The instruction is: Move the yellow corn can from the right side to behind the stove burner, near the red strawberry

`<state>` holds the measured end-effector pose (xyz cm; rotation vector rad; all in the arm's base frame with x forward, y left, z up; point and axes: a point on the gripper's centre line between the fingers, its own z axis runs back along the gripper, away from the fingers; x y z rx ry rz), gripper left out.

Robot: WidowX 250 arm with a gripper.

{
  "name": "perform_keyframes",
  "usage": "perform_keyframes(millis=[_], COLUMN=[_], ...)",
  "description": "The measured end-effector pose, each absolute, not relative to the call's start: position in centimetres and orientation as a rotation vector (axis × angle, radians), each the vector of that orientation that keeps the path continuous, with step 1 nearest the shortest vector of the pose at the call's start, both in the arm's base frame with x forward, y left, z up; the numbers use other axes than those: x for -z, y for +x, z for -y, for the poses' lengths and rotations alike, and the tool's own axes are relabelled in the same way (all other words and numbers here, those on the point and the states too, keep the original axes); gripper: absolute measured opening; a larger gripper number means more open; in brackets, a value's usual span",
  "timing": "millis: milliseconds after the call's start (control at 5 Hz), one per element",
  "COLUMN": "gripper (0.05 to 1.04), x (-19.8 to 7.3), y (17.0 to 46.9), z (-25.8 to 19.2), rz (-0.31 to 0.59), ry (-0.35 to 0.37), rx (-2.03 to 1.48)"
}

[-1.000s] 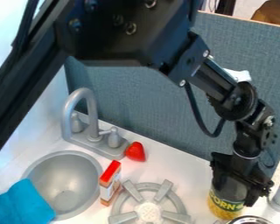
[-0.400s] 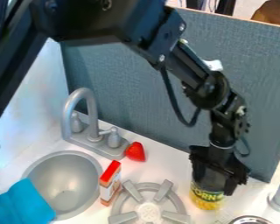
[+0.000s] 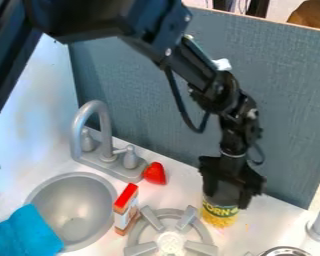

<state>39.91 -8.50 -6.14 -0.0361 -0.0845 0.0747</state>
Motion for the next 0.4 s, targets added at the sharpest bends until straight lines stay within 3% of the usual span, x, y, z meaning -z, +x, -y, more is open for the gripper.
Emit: perform_keyframes(millis=[400], gripper=[1.002], x=[6.1], y=[40.0], z=[3.9], rz=[0.094], ry=[-0.045], rx=[-0.194])
